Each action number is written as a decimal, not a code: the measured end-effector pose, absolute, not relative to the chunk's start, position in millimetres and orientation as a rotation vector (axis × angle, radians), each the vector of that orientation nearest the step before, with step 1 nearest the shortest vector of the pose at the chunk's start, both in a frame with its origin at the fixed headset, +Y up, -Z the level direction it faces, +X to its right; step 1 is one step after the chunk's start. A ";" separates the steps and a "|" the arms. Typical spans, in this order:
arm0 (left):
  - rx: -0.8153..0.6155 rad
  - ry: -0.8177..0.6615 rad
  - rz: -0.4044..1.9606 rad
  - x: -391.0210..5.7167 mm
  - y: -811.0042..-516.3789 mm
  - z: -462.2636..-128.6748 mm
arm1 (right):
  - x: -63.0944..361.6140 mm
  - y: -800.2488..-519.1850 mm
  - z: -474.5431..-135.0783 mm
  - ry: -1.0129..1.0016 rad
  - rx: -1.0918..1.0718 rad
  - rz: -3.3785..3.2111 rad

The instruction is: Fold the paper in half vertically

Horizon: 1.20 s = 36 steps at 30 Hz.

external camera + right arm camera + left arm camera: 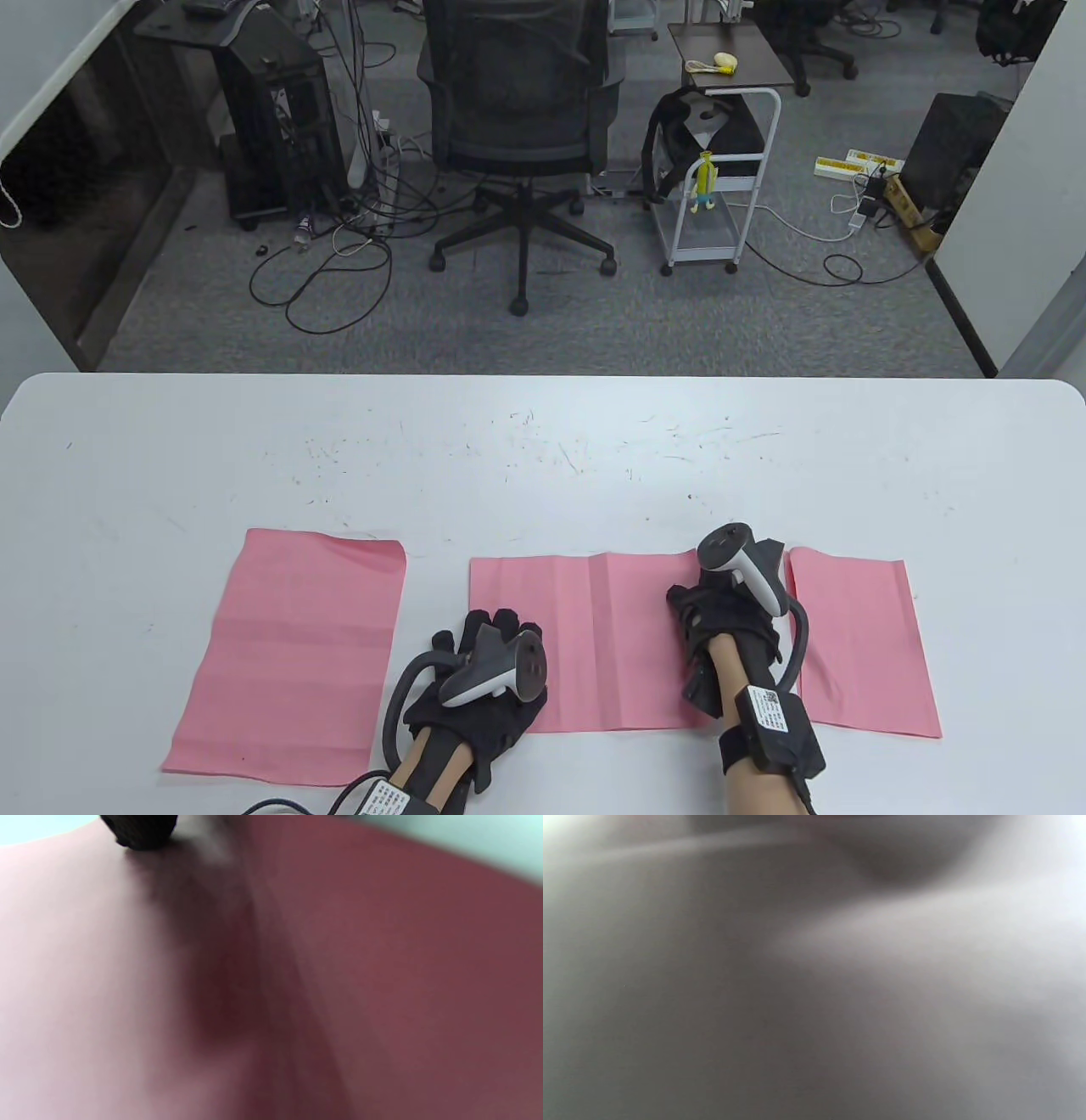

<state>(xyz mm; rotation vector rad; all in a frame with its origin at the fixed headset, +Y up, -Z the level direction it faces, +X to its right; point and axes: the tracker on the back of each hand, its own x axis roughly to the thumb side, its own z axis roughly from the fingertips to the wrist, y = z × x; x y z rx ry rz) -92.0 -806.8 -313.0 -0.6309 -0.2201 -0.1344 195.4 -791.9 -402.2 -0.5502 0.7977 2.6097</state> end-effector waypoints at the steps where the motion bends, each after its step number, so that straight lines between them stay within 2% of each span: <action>1: -0.631 -0.220 -0.134 -92.0 -806.8 -312.9 | 194.0 -792.2 -401.0 0.782 -0.544 2.627; 7: -0.628 -0.220 -0.138 -91.8 -807.0 -312.8 | 196.0 -792.3 -399.1 0.821 -0.493 2.616; 13: -0.628 -0.220 -0.136 -91.8 -807.2 -312.8 | 224.1 -777.4 -391.6 0.767 -0.269 2.073; 19: -0.625 -0.221 -0.133 -91.9 -807.6 -312.5 | 233.2 -767.8 -375.3 0.719 -0.225 1.885; 25: -0.627 -0.221 -0.130 -92.0 -807.6 -312.7 | 205.9 -768.0 -357.9 0.659 0.012 1.592; 30: -0.627 -0.222 -0.128 -92.3 -807.6 -312.6 | 171.0 -766.1 -342.9 0.566 0.121 1.601; 36: -0.624 -0.223 -0.129 -92.5 -807.8 -312.6 | 127.5 -776.6 -333.3 0.632 0.280 1.789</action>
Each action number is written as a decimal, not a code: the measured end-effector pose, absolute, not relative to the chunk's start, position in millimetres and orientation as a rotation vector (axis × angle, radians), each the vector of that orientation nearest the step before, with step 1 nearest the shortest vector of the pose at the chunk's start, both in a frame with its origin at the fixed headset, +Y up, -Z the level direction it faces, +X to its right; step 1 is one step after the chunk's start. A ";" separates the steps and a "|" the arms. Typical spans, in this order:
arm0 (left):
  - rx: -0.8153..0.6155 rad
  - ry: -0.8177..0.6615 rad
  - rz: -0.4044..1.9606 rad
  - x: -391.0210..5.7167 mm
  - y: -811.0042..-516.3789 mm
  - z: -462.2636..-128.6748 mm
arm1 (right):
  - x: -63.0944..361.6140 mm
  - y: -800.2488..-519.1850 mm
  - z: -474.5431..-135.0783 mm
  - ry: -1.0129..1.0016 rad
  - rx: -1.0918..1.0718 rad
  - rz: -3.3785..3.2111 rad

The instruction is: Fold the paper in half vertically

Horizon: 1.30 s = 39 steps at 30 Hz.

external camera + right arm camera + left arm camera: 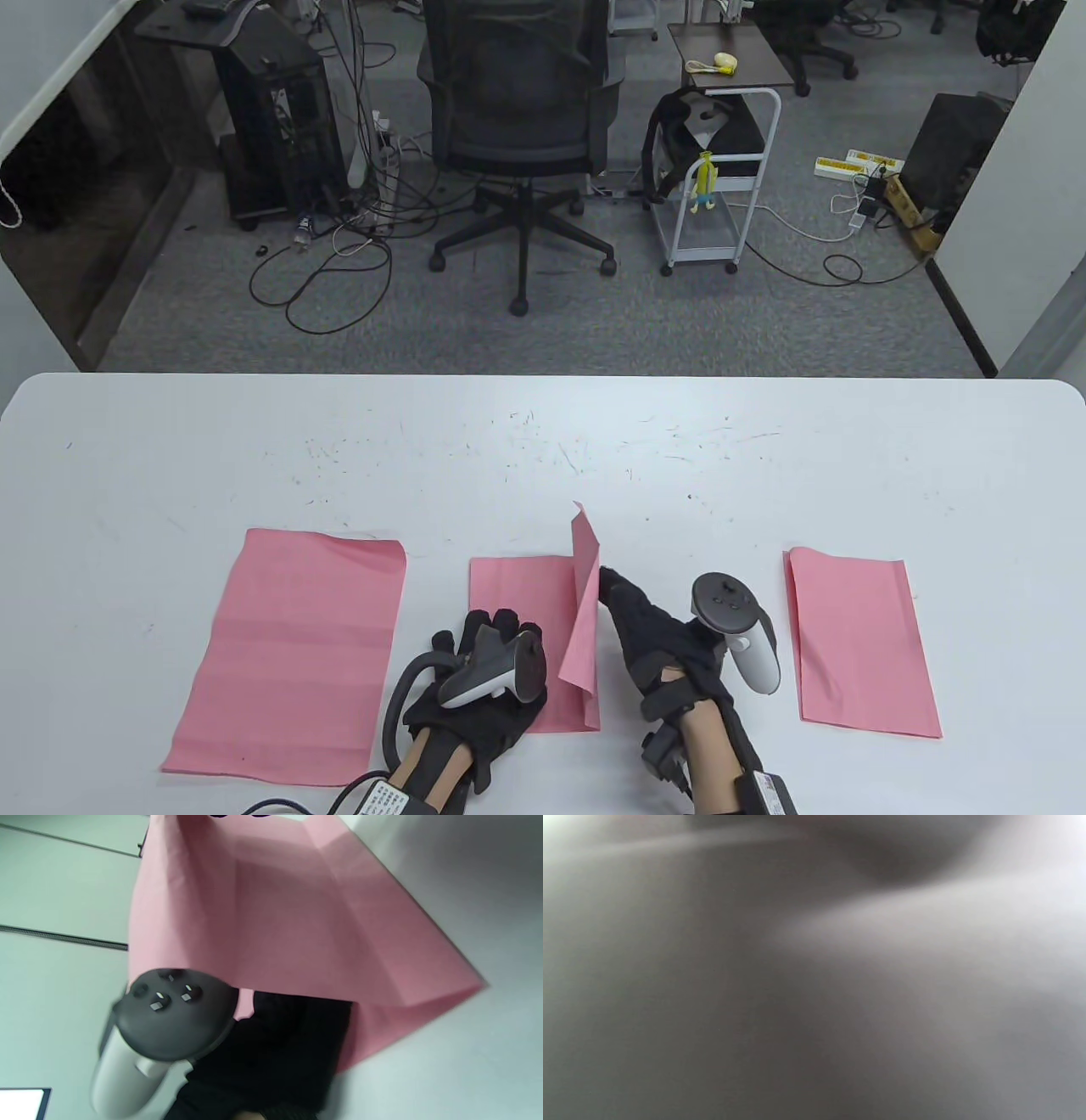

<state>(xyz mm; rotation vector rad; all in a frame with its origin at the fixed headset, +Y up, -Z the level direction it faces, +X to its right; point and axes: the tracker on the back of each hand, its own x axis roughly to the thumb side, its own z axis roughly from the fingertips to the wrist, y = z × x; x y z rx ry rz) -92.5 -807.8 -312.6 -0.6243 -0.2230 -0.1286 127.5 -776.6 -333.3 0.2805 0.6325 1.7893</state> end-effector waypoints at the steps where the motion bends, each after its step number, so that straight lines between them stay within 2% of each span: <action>1: -0.624 -0.223 -0.128 -92.6 -807.8 -312.6 | 123.1 -779.1 -332.7 0.643 0.286 1.820; 7: -0.617 -0.223 -0.123 -92.5 -808.5 -312.2 | 85.4 -791.8 -326.9 0.727 0.251 2.603; 11: -0.625 -0.223 -0.123 -92.5 -808.6 -312.2 | 68.3 -803.9 -321.8 0.841 0.274 2.815; 26: -0.602 -0.217 -0.147 -95.1 -802.8 -314.6 | 66.4 -813.5 -319.9 0.887 0.275 2.825; 31: -0.469 -0.106 -0.218 -120.9 -777.6 -324.7 | 66.8 -813.6 -320.1 0.891 0.276 2.822; 34: -0.405 -0.041 -0.173 -138.0 -761.4 -328.4 | 66.8 -813.7 -320.3 0.895 0.276 2.820; 36: -0.378 -0.039 -0.123 -142.4 -748.3 -326.7 | 66.8 -813.6 -320.4 0.899 0.276 2.817; 39: -0.329 -0.114 -0.014 -132.0 -732.2 -318.5 | 66.8 -813.6 -320.4 0.899 0.276 2.818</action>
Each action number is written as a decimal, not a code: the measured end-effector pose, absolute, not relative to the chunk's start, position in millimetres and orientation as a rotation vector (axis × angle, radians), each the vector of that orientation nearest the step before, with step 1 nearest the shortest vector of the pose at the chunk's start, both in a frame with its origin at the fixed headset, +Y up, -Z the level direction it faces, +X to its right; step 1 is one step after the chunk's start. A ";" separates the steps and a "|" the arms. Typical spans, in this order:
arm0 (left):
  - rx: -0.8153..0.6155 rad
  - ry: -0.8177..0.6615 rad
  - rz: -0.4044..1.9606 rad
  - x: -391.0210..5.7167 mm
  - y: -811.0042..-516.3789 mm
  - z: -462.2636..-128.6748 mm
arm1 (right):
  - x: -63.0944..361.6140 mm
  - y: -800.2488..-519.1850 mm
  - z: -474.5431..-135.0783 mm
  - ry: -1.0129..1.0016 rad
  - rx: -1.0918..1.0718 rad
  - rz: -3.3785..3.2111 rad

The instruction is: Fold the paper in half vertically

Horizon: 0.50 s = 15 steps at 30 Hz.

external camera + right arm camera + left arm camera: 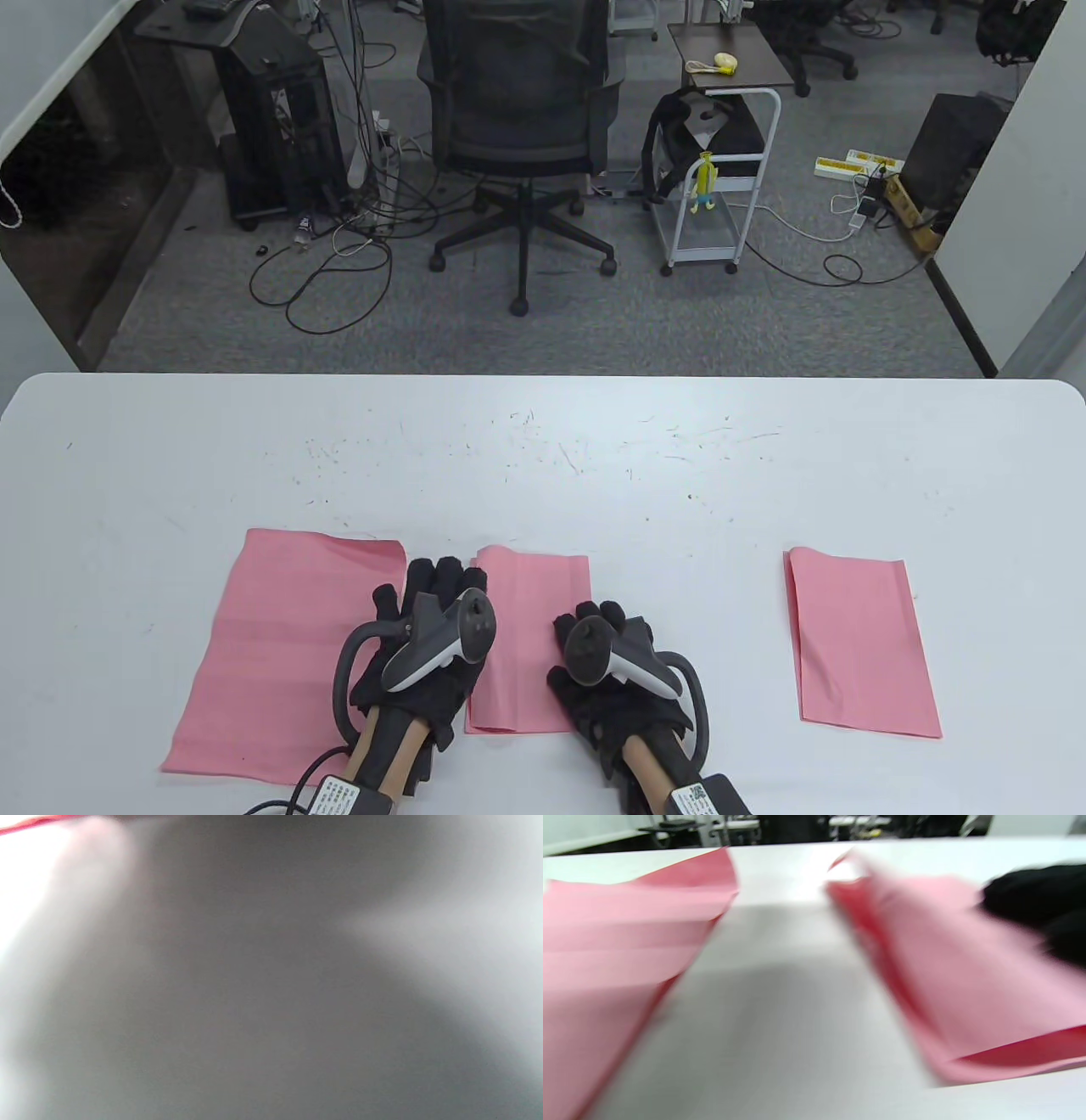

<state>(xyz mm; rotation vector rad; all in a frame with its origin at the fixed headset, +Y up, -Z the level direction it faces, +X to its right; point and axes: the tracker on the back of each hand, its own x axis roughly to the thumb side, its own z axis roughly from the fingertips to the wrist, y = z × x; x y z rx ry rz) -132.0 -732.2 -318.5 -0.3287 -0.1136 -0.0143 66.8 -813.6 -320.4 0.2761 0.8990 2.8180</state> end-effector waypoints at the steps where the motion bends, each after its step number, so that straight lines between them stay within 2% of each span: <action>1: -0.330 -0.151 -0.002 -123.8 -730.1 -314.9 | 66.8 -813.6 -320.5 0.900 0.276 2.818; 7: -0.382 -0.217 -0.137 -95.0 -750.7 -308.4 | 66.9 -813.5 -320.6 0.899 0.277 2.819; 11: -0.506 -0.203 -0.169 -96.4 -782.8 -315.5 | 66.8 -813.5 -320.6 0.898 0.277 2.821; 15: -0.592 -0.179 -0.158 -105.2 -802.0 -319.9 | 66.9 -813.7 -320.5 0.900 0.277 2.818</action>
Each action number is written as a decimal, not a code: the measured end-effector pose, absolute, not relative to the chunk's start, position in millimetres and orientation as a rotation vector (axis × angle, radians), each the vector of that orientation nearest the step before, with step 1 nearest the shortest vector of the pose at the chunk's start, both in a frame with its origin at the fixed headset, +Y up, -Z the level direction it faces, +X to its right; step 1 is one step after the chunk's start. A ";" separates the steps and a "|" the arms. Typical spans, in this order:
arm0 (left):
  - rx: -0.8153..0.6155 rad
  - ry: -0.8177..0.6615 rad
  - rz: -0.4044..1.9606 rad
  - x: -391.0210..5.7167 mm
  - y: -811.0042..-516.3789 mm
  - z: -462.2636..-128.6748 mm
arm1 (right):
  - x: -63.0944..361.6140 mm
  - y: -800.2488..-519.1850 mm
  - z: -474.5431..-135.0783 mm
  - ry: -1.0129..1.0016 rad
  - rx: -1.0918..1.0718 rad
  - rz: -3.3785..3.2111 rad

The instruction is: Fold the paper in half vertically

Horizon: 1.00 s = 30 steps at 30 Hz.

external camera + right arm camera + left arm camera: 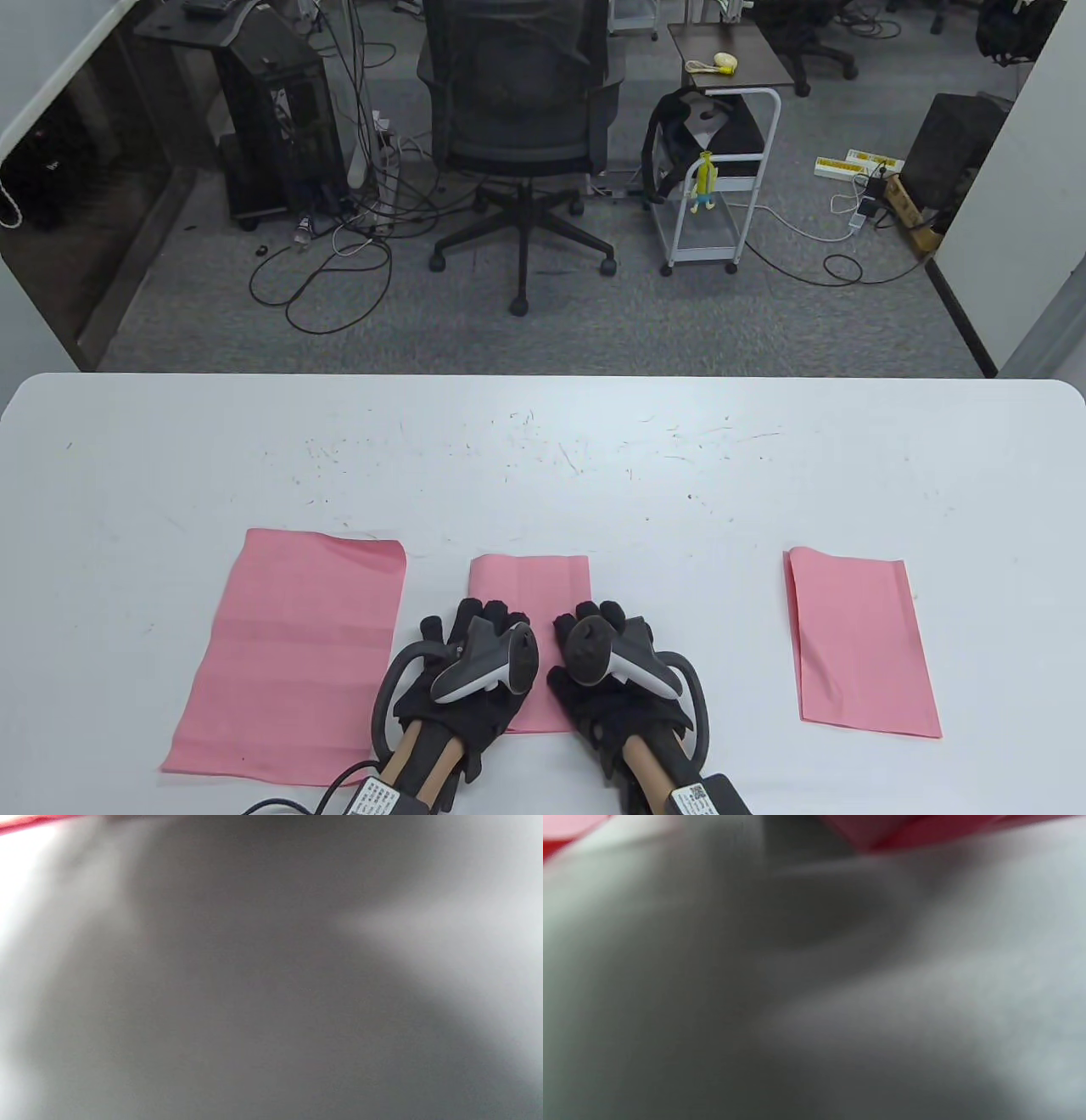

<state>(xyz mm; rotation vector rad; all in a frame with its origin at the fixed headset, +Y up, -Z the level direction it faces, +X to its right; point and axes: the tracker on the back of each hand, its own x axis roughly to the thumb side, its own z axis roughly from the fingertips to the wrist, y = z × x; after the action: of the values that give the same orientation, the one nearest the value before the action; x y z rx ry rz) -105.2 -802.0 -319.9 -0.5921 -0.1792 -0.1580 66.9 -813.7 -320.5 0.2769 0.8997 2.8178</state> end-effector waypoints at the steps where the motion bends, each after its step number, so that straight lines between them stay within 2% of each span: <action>1: -0.613 -0.179 -0.137 -106.6 -805.1 -320.5 | 66.9 -813.7 -320.4 0.898 0.277 2.820; 12: -0.637 -0.192 -0.095 -108.0 -808.0 -320.3 | 67.7 -812.3 -321.1 0.906 0.272 2.794; 19: -0.648 -0.193 -0.090 -108.0 -807.6 -320.7 | 85.6 -785.4 -320.9 0.685 0.236 2.405; 24: -0.652 -0.194 -0.090 -108.2 -807.3 -321.0 | 75.2 -775.8 -312.1 0.578 0.271 2.626; 30: -0.650 -0.195 -0.091 -108.4 -807.1 -321.0 | 62.4 -780.6 -308.8 0.651 0.285 2.804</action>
<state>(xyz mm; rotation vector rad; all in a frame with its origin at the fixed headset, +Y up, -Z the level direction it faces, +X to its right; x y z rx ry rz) -108.4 -807.1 -321.0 -0.6501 -0.1949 -0.0909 62.4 -780.6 -308.8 0.2849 0.6511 2.8039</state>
